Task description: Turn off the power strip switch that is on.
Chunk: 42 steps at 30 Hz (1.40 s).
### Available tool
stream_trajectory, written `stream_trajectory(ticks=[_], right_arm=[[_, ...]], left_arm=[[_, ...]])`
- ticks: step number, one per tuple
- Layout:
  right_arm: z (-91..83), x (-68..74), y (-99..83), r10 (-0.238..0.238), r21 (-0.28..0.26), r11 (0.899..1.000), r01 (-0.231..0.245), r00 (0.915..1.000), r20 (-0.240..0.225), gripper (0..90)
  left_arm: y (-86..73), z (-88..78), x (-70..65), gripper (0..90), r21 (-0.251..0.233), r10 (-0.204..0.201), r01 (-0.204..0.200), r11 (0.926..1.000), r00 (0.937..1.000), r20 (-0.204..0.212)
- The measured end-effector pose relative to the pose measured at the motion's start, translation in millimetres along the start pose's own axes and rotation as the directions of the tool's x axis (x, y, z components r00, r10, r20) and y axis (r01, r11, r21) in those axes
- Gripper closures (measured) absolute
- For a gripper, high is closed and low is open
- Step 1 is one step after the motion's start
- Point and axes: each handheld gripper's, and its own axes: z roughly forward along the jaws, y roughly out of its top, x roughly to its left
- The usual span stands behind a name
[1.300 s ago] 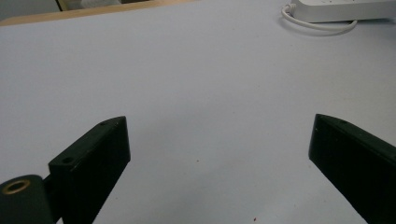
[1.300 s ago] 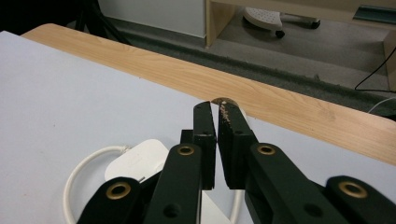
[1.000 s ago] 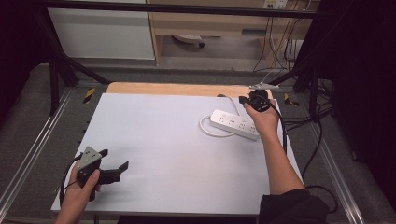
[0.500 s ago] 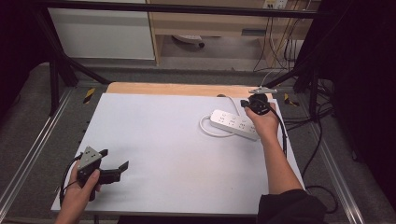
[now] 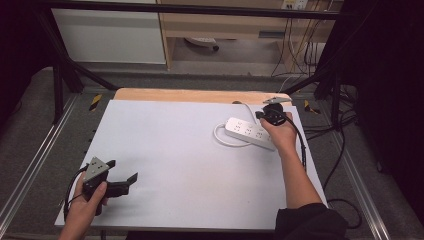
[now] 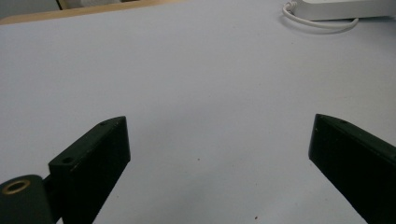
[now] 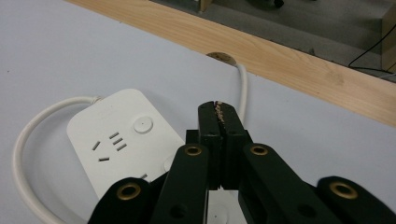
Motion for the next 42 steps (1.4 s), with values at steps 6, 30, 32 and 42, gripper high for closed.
stream_trajectory(ticks=[6,30,32,42], right_arm=[[4.5,1.7,-5.6,0.0,0.029,1.0,0.001,1.0,-0.006,90.0],[13.1,10.7,-11.1,-0.01,0.065,0.998,0.012,0.9994,-0.032,90.0],[14.1,11.6,-11.0,-0.017,0.069,0.997,0.019,0.9994,-0.029,90.0],[16.5,14.1,-10.6,-0.009,0.09,0.996,0.012,0.9995,-0.03,90.0]], left_arm=[[-0.1,0.0,-0.1,5.3,0.0,0.0,0.0,1.0,1.0,0.0],[-0.2,0.2,-0.3,5.3,0.005,0.001,-0.001,1.0,1.0,0.0],[-0.2,0.2,-0.4,5.3,0.005,0.0,0.0,1.0,1.0,0.001],[-0.2,0.2,-0.5,5.3,0.005,0.0,0.0,1.0,1.0,0.001]])
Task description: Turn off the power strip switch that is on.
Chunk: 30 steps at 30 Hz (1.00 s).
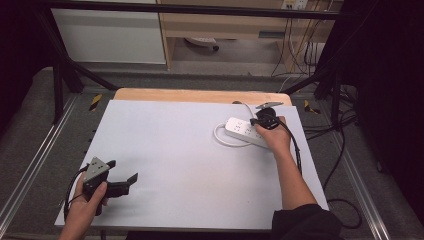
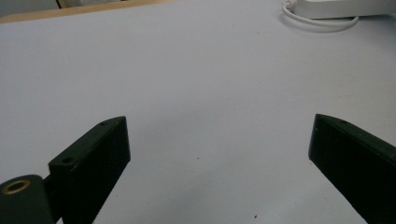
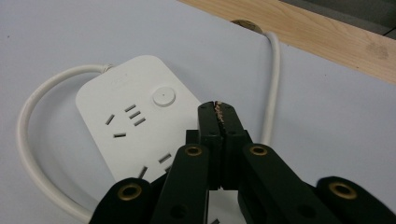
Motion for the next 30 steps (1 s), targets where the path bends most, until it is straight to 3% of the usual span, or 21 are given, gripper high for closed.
stream_trajectory(ticks=[30], right_arm=[[6.5,4.1,-1.6,-0.015,0.034,0.999,0.015,0.9998,0.011,90.0]], left_arm=[[0.4,-0.1,-1.1,5.3,0.0,0.005,-0.005,1.0,1.0,0.004]])
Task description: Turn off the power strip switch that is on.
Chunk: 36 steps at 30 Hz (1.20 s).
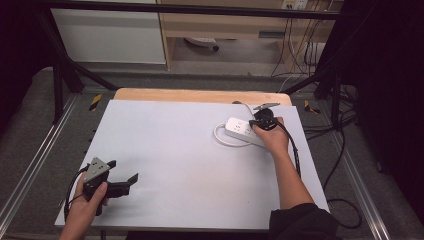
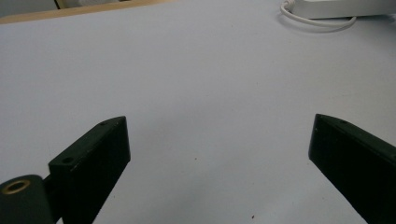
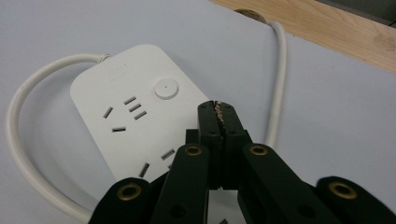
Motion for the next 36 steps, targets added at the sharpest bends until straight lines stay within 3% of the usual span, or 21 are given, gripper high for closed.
stream_trajectory(ticks=[36], right_arm=[[1.8,4.2,5.3,-0.012,0.046,0.999,0.011,0.9997,0.021,90.0]], left_arm=[[0.6,-1.5,0.3,5.3,-0.009,-0.01,0.01,0.9999,0.9999,0.001]])
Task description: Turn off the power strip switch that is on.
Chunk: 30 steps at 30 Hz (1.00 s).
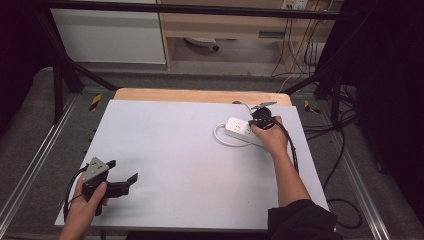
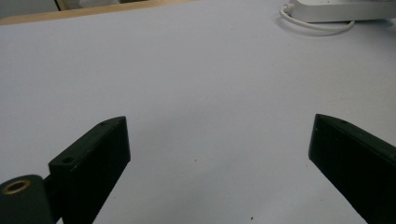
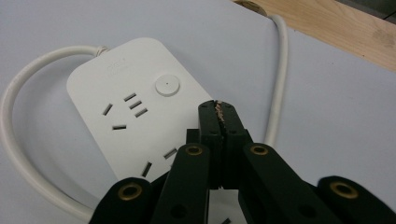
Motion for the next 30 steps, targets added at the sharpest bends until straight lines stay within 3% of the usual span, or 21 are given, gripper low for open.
stream_trajectory(ticks=[30], right_arm=[[-0.4,1.1,-2.3,0.009,-0.013,1.0,-0.009,0.9999,0.007,90.0]], left_arm=[[-0.1,-0.3,0.7,5.3,0.001,0.0,0.0,1.0,1.0,0.0]])
